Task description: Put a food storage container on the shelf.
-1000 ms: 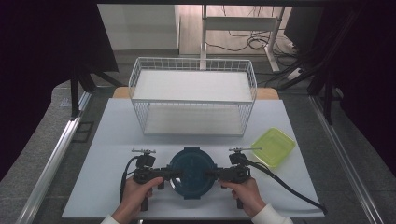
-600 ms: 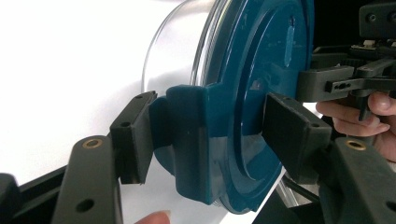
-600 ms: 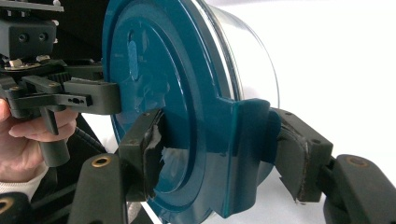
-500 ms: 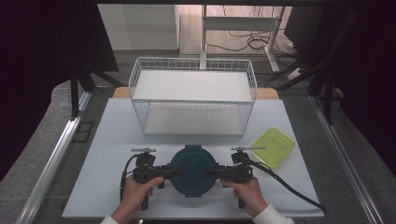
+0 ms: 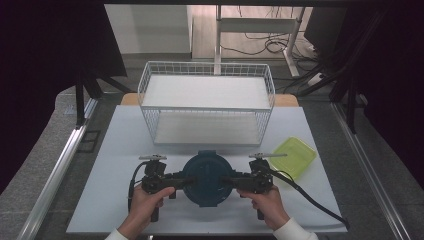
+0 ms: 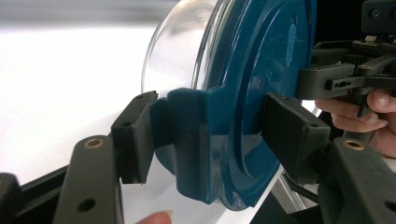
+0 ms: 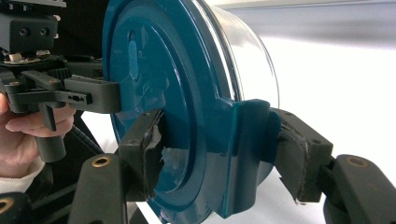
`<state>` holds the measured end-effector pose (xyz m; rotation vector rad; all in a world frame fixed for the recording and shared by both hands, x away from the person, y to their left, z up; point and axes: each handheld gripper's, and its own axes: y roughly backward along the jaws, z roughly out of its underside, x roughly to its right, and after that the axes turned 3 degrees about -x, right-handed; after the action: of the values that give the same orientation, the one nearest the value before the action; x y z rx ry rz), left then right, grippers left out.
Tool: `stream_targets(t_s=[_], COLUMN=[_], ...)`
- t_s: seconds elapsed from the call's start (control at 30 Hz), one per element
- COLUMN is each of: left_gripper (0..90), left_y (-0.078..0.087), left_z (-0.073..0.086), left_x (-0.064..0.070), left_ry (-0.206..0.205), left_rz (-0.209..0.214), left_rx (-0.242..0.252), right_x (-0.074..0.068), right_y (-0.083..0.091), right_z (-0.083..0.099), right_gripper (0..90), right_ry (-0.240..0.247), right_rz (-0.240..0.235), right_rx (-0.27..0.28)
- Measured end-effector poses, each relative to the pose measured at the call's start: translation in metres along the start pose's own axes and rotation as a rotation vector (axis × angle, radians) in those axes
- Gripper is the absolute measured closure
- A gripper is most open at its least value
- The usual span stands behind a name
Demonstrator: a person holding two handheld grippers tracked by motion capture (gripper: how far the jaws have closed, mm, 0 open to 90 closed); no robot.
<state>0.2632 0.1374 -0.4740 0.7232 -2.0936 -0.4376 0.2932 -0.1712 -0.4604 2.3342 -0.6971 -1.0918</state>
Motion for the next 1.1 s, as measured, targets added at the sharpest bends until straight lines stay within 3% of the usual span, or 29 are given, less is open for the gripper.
stream_targets(t_s=[0.4, 1.1], left_gripper=[37.7, 38.0], left_y=[0.006, 0.029], left_z=[-0.018, -0.057], left_x=[0.004, 0.02], left_ry=[-0.026, -0.075], left_rz=[-0.001, 0.001], left_rx=[0.023, 0.066], right_x=[-0.004, -0.026], right_y=[0.006, 0.027], right_z=[-0.016, -0.058], right_gripper=[37.6, 37.6], right_ry=[0.035, 0.085], right_rz=[0.008, 0.022], right_rx=[0.022, 0.08])
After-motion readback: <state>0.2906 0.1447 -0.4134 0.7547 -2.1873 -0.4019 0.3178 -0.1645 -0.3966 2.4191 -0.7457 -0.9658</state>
